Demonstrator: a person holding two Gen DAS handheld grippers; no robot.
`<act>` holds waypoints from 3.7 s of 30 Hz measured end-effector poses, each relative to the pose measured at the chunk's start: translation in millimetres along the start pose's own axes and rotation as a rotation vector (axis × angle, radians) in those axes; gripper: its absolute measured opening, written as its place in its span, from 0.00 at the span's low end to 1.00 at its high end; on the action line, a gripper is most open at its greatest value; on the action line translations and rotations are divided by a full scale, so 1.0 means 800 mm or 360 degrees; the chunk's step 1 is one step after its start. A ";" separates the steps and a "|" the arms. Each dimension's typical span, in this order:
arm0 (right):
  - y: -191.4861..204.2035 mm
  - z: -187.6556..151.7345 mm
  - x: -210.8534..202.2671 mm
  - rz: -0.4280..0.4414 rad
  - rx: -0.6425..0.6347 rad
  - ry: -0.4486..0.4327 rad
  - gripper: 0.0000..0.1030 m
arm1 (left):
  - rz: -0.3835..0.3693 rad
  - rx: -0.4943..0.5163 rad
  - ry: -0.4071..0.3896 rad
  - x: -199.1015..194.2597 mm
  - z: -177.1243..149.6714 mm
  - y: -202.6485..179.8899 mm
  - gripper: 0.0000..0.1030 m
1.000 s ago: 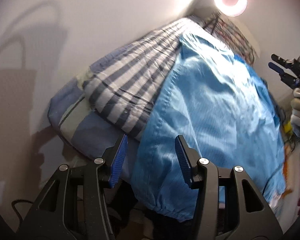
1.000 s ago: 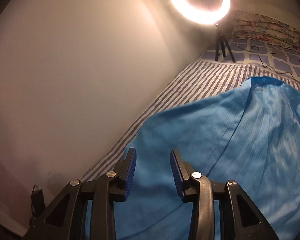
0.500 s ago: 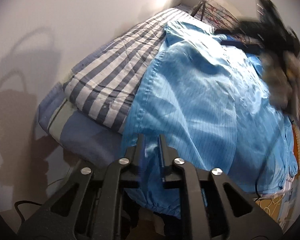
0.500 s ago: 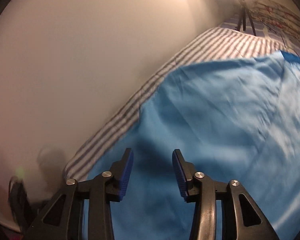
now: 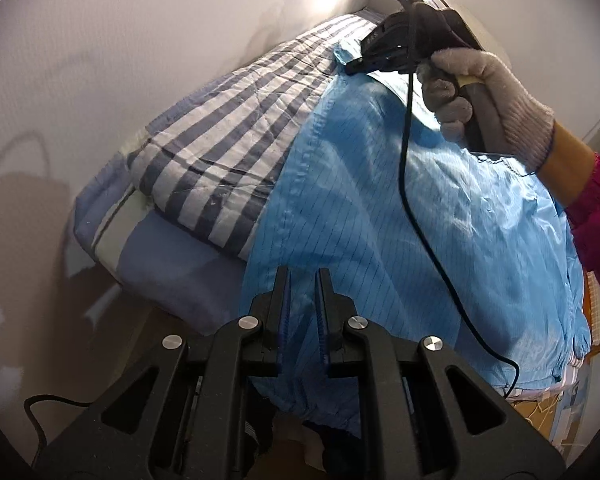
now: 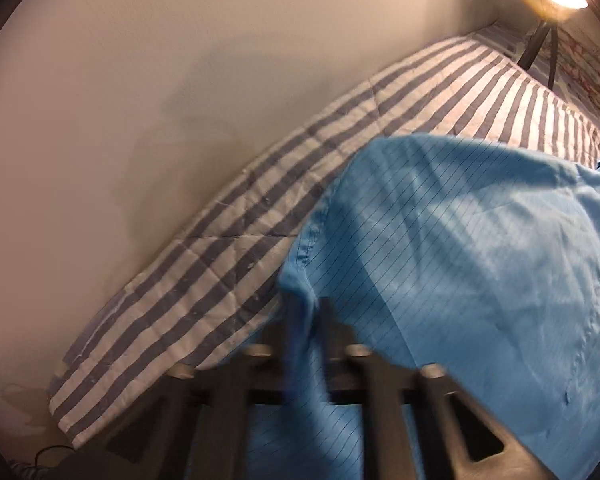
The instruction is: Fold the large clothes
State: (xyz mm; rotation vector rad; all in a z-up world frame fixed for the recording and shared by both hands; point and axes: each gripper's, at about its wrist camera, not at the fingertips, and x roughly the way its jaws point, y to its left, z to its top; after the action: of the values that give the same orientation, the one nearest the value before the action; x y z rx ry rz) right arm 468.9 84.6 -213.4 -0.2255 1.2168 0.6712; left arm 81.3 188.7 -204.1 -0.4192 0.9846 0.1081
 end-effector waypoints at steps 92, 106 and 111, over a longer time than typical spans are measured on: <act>-0.277 -0.263 -0.181 0.0647 0.0952 -0.0424 0.00 | -0.0266 0.1074 -0.0022 0.023 -0.033 -0.351 0.00; -0.348 -0.289 -0.138 0.0492 0.1104 -0.0326 0.00 | -0.0380 0.0995 0.0147 0.032 -0.058 -0.372 0.17; -0.334 -0.275 -0.154 0.0418 0.1004 -0.0284 0.34 | -0.0501 0.0873 0.0108 -0.044 -0.062 -0.306 0.24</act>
State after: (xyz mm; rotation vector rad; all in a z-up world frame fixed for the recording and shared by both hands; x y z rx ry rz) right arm 429.4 -280.0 -228.2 0.5166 1.2360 0.4878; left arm 90.1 -51.1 -126.4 -0.0678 0.9587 -0.4557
